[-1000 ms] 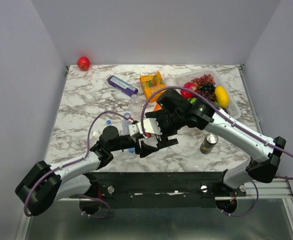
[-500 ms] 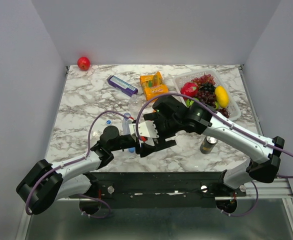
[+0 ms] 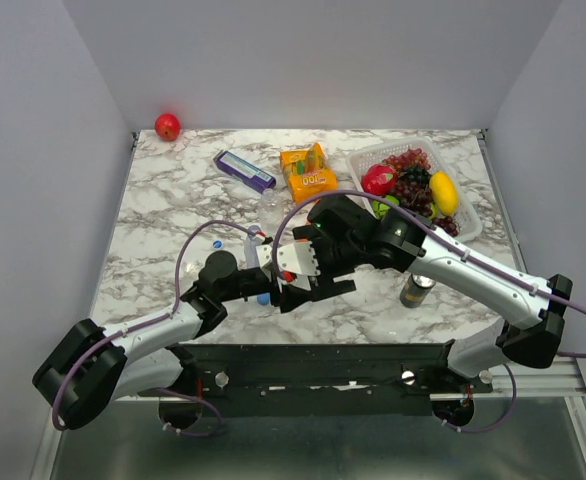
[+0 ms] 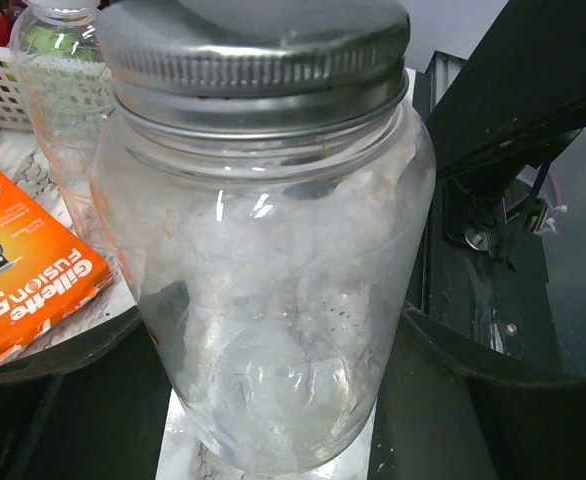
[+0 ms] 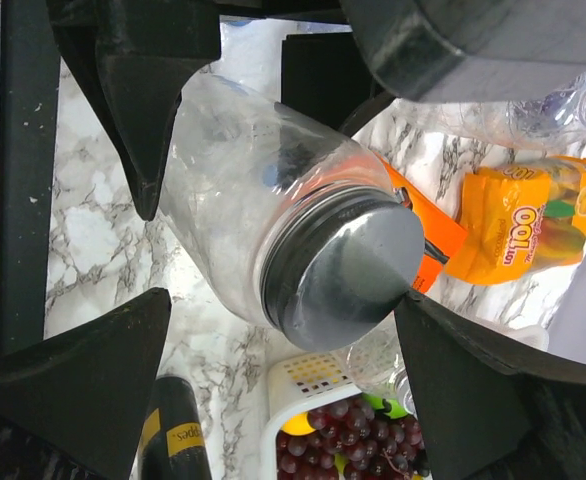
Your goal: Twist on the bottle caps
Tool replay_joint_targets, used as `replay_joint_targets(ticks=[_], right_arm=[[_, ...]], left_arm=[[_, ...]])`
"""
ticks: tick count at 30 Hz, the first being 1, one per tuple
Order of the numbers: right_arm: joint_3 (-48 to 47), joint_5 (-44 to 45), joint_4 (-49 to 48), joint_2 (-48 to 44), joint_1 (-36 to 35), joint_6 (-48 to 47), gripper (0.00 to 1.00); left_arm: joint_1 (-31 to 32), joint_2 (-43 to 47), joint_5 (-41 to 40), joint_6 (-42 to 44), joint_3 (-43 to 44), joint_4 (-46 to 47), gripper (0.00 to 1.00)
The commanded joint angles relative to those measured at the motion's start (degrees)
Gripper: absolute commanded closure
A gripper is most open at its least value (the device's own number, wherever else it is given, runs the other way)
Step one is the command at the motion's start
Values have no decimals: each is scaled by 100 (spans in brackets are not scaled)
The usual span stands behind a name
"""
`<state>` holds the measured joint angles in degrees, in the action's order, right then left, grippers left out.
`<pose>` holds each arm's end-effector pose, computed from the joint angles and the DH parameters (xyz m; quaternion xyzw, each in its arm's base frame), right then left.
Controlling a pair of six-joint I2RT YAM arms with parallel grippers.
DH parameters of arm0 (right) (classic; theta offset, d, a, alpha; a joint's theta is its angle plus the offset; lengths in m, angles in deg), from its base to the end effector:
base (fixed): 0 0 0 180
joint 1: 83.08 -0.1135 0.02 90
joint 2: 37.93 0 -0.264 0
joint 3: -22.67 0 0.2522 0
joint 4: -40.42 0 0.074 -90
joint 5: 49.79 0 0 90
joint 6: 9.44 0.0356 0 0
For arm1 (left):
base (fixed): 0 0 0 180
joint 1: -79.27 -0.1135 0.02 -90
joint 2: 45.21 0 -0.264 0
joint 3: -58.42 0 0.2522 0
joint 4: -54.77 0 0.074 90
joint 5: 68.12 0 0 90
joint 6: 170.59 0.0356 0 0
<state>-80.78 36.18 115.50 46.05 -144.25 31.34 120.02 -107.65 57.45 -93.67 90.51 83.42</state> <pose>0.1386 0.2570 0.3697 -0.7898 0.5364 0.0642 0.2903 0.1519 -0.1583 0.2171 0.3700 0.6125 -0.4957 0.4922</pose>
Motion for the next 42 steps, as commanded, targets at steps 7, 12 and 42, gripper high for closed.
replay_joint_targets(ticks=[7,12,42], right_arm=[[-198,-133,960,-128,-53,447,0],[-180,-282,1321,-339,-53,719,0],[-1165,-3174,1435,-270,984,-1732,0]], left_arm=[[-199,-32,-437,-1,110,382,100],[-269,-50,-420,60,136,364,100],[108,30,1171,2082,971,-1569,100]])
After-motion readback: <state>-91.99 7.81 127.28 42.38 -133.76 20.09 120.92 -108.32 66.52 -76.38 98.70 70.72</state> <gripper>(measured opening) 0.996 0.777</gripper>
